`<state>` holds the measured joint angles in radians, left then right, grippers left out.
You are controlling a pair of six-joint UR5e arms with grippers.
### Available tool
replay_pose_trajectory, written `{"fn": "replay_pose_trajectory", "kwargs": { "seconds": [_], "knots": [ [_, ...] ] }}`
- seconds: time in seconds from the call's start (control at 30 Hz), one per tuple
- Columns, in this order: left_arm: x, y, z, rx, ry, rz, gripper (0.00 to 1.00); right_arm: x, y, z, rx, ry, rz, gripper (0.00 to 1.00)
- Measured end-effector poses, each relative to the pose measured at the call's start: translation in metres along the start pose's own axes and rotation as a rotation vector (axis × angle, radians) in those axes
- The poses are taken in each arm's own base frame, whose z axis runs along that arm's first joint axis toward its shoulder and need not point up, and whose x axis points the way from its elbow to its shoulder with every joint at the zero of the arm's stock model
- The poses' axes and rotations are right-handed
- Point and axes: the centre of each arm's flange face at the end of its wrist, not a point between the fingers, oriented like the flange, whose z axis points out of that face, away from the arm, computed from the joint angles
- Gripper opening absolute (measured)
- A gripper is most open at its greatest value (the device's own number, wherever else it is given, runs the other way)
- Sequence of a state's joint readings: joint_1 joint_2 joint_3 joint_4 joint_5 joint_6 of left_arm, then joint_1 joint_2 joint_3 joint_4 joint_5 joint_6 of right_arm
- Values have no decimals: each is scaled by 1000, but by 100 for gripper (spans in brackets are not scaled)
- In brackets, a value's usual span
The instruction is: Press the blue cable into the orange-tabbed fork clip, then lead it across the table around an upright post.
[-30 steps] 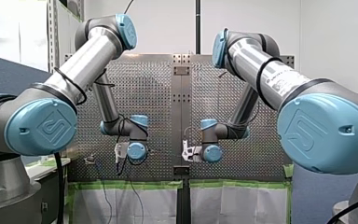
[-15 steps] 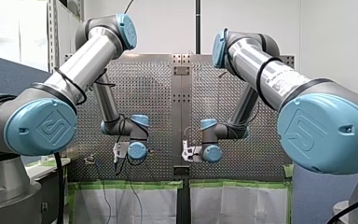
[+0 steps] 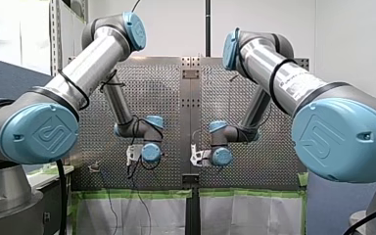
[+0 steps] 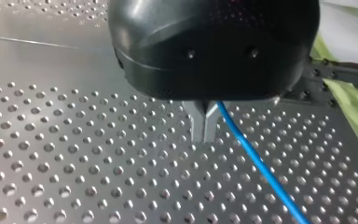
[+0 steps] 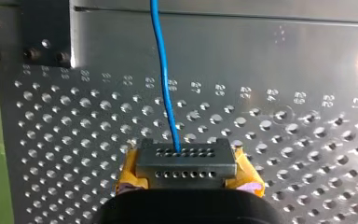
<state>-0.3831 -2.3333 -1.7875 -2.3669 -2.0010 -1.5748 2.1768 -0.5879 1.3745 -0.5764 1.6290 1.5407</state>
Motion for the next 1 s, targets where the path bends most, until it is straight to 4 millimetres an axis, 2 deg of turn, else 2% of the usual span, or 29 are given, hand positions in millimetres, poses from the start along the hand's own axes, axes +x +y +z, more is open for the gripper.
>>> {"fn": "replay_pose_trajectory", "kwargs": {
  "seconds": [0.17,0.27,0.5,0.77,1.0],
  "knots": [
    [-15,-17,-1,4,-6,6,0,30,3,-1,-4,19,0,0],
    [-34,-31,-5,6,-23,-1,0,51,2,-3,-2,43,2,0],
    [-78,-57,-29,9,-59,-61,0,97,1,-10,3,81,4,0],
    [-112,-60,-47,8,-67,-114,0,148,0,-25,7,105,1,0],
    [-150,-56,-57,12,-105,-182,0,193,4,-38,4,148,4,0]
  ]
}}
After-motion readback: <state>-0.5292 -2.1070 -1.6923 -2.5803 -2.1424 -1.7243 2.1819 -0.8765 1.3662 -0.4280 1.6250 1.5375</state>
